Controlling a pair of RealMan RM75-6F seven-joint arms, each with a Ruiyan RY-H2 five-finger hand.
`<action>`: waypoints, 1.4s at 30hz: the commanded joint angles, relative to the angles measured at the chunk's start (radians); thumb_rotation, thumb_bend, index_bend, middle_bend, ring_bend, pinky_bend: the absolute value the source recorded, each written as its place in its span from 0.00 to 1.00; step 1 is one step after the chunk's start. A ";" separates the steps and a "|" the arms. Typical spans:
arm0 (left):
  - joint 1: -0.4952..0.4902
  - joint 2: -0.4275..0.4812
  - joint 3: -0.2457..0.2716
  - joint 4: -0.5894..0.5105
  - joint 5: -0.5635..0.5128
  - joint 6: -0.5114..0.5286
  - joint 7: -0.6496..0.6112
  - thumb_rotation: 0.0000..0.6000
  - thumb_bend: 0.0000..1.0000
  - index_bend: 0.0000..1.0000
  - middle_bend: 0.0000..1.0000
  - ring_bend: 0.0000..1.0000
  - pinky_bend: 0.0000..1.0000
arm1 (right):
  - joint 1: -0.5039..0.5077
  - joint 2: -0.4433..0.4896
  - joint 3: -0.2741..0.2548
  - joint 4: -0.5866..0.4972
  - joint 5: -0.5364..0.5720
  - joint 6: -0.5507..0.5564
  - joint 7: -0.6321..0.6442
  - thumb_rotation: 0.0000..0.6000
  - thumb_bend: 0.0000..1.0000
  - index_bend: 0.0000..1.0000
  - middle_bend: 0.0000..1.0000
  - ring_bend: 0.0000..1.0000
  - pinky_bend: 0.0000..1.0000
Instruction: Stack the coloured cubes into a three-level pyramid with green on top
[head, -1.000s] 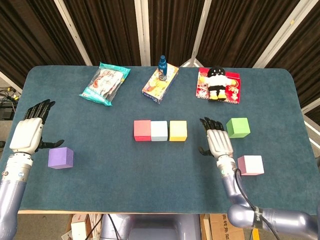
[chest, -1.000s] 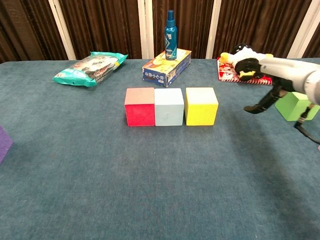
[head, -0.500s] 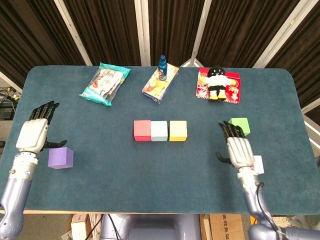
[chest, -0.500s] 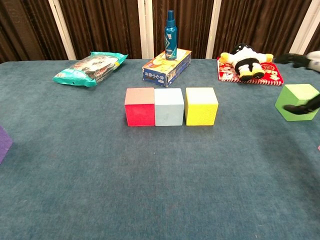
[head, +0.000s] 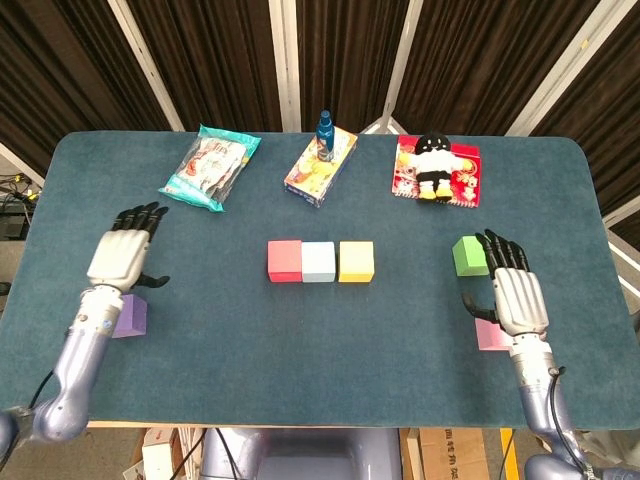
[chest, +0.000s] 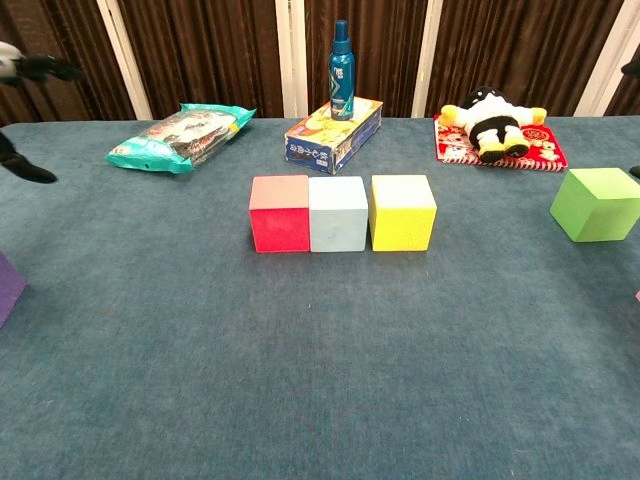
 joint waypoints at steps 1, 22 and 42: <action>-0.070 -0.070 -0.019 0.064 -0.056 -0.047 0.055 1.00 0.16 0.00 0.00 0.00 0.02 | -0.007 0.009 0.016 -0.004 0.003 -0.013 0.021 1.00 0.34 0.00 0.00 0.00 0.00; -0.321 -0.371 -0.022 0.429 -0.124 -0.148 0.241 1.00 0.22 0.00 0.00 0.00 0.02 | -0.044 0.050 0.089 -0.015 0.018 -0.067 0.110 1.00 0.34 0.00 0.00 0.00 0.00; -0.418 -0.539 -0.037 0.636 -0.135 -0.197 0.258 1.00 0.22 0.00 0.00 0.00 0.02 | -0.062 0.052 0.128 -0.009 0.032 -0.105 0.138 1.00 0.34 0.00 0.00 0.00 0.00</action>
